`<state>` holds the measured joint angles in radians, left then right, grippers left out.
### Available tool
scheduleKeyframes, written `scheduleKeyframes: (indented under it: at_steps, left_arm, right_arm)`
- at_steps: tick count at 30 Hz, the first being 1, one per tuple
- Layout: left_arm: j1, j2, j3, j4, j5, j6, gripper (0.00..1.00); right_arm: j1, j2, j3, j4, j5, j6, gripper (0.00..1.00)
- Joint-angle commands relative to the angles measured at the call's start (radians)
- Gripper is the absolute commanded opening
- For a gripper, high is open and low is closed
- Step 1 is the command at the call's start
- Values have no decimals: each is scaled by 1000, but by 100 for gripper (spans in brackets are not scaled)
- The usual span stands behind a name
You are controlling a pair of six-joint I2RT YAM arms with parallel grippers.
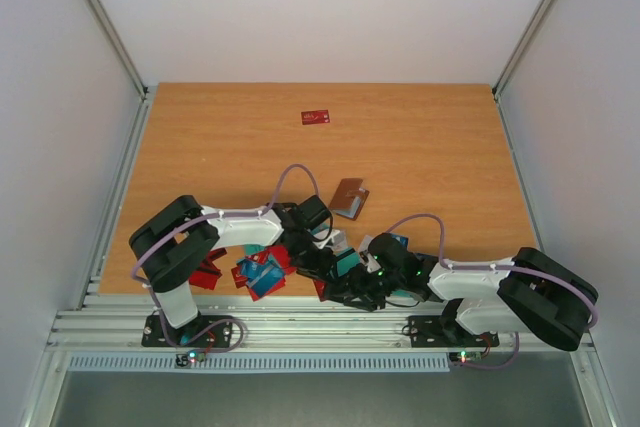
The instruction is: Put the credit cards into the card holder
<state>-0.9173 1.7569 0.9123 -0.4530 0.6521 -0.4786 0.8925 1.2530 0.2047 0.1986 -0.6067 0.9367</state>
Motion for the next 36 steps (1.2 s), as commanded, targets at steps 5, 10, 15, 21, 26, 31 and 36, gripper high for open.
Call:
scheduleKeyframes:
  at_steps: [5, 10, 15, 21, 26, 31, 36]
  left_arm:
    - [-14, 33, -48, 103, 44, -47, 44]
    - [-14, 39, -71, 128, 56, -62, 44]
    - [-14, 42, -88, 153, 71, -76, 44]
    - [-14, 37, -106, 170, 83, -90, 44]
    - [-14, 9, -113, 168, 81, -96, 44]
    - [-10, -46, -104, 137, 62, -97, 44]
    - [10, -142, -70, 68, 24, -97, 49]
  right_arm:
    - [11, 23, -8, 9, 46, 6, 44]
    - [25, 32, -7, 22, 62, 10, 41]
    - [28, 29, -9, 39, 69, 8, 37]
    - [29, -16, -6, 5, 88, 2, 29]
    - [29, -50, 3, -49, 96, 1, 19]
    - [29, -70, 48, -158, 85, -15, 11]
    - [29, -142, 116, -372, 97, -42, 1]
